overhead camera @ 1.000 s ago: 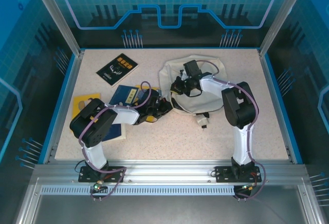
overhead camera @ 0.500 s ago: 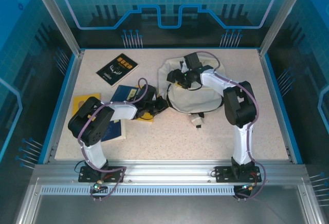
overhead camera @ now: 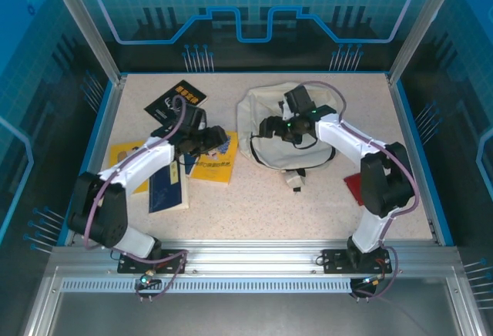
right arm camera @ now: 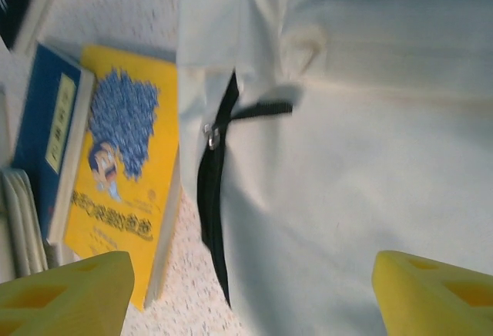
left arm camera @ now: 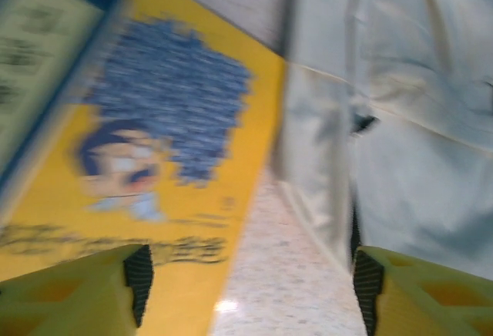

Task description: Pack the student bag

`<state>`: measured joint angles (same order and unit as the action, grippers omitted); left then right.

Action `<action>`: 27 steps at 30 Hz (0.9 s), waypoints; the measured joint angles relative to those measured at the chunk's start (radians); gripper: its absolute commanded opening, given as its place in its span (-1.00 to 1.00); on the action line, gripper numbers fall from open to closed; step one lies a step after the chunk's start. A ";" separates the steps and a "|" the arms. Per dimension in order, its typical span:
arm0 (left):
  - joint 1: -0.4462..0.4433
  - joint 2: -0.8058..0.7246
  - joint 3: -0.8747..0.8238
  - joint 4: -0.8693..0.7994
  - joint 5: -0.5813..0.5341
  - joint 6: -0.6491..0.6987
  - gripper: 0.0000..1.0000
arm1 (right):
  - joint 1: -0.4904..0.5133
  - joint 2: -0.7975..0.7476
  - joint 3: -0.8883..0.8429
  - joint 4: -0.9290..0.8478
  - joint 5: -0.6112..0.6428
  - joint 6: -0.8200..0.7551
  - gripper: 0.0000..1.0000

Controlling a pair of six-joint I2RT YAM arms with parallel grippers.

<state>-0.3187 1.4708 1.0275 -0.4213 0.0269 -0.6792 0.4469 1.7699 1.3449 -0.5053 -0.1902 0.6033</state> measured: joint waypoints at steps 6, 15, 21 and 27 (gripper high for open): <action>0.047 -0.134 -0.028 -0.247 -0.238 0.000 0.68 | 0.100 0.000 -0.003 0.000 -0.020 0.010 0.67; 0.083 -0.118 -0.263 -0.239 -0.247 -0.026 0.95 | 0.111 0.031 0.018 -0.001 -0.034 0.033 0.67; 0.070 0.006 -0.264 -0.177 -0.200 -0.051 0.96 | 0.111 0.036 0.021 -0.003 -0.026 0.044 0.67; -0.036 0.071 -0.207 -0.162 -0.193 -0.099 0.94 | 0.110 0.036 0.021 -0.004 -0.008 0.053 0.67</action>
<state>-0.3550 1.5414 0.8207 -0.5835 -0.1665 -0.7780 0.5571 1.8057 1.3659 -0.5091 -0.1978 0.6563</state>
